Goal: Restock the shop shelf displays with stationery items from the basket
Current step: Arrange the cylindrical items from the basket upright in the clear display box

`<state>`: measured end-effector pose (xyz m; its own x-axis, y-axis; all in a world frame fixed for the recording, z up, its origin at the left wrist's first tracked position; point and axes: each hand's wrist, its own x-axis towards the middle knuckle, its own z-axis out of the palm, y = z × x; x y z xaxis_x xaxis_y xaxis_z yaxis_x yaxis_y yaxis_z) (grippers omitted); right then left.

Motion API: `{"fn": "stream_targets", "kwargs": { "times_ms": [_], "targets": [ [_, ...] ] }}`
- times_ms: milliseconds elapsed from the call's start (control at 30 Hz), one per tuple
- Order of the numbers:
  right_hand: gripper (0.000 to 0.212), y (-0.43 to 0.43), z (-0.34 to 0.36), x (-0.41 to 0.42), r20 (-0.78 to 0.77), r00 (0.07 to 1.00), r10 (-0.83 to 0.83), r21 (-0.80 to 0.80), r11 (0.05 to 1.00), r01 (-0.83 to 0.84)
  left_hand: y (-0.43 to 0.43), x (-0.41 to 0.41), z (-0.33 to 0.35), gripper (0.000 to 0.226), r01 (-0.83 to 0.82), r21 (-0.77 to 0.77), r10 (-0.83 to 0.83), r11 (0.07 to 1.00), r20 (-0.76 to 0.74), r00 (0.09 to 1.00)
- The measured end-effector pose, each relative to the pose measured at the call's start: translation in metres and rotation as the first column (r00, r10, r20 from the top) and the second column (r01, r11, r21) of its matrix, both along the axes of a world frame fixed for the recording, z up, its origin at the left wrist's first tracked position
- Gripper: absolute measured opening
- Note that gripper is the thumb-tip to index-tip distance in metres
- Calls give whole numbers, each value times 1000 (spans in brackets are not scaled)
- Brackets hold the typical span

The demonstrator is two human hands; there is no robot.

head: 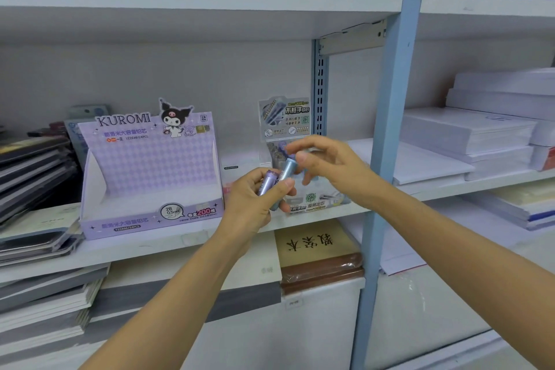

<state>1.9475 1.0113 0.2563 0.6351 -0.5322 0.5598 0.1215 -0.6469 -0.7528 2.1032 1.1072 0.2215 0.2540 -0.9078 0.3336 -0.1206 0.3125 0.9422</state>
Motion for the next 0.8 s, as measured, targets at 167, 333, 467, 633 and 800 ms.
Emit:
{"fn": "stream_targets", "kwargs": {
  "times_ms": [167, 333, 467, 633, 800],
  "targets": [
    [17, 6, -2, -5, 118, 992, 37, 112, 992, -51, 9, -1, 7, 25, 50, -27, -50, 998, 2, 999],
    [19, 5, -1, -12, 222, 974, -41, 283, 959, -24, 13, 2, 10, 24, 8, -95, -17, 995, -100, 995],
    [22, 16, -12, -16, -12, 999, 46, 259, 965, -41, 14, -1, 13, 23, -71, -153, 39, 986, -206, 978],
    [18, 26, -11, -12, -63, 997, -50, 98, 994, 56, 16, -8, 15, 17, -62, -175, 46, 983, -98, 994],
    [25, 27, 9, -14, -10, 998, -61, 6, 998, 61, 15, -14, 15, 7, -58, -179, 72, 982, 78, 994]
  ]
}}
